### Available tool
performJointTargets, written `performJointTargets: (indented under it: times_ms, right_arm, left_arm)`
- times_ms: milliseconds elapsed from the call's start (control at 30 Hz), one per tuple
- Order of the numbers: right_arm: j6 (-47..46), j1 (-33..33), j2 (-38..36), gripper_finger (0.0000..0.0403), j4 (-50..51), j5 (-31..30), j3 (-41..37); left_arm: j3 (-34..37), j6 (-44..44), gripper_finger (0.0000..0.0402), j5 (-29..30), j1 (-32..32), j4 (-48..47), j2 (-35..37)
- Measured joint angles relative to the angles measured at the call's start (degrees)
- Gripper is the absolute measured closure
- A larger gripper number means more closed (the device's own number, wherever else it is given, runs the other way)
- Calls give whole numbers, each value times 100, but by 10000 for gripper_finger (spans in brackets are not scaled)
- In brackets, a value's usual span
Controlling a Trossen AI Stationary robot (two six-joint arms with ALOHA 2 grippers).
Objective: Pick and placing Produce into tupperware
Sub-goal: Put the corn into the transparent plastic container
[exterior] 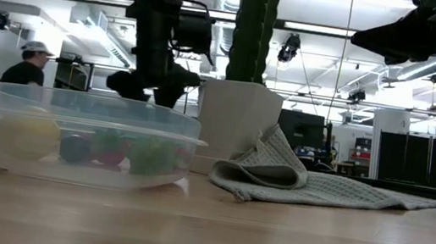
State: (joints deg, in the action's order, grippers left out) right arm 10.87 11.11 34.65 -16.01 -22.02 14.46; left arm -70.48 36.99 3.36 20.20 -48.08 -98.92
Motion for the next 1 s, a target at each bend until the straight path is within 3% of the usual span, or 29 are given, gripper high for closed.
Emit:
performJointTargets:
  times_ms: [533, 733, 1000]
  right_arm:
    - [-41, -2, 0, 346, 86, 9, 0]
    - [-39, 0, -2, 346, 84, 9, 0]
    - [-39, -1, 0, 346, 85, 9, 0]
  left_arm:
    - [468, 829, 162, -6, -136, 262, -36]
    - [462, 879, 162, -154, -196, 832, -47]
    - [463, 957, 162, -100, -207, 885, -162]
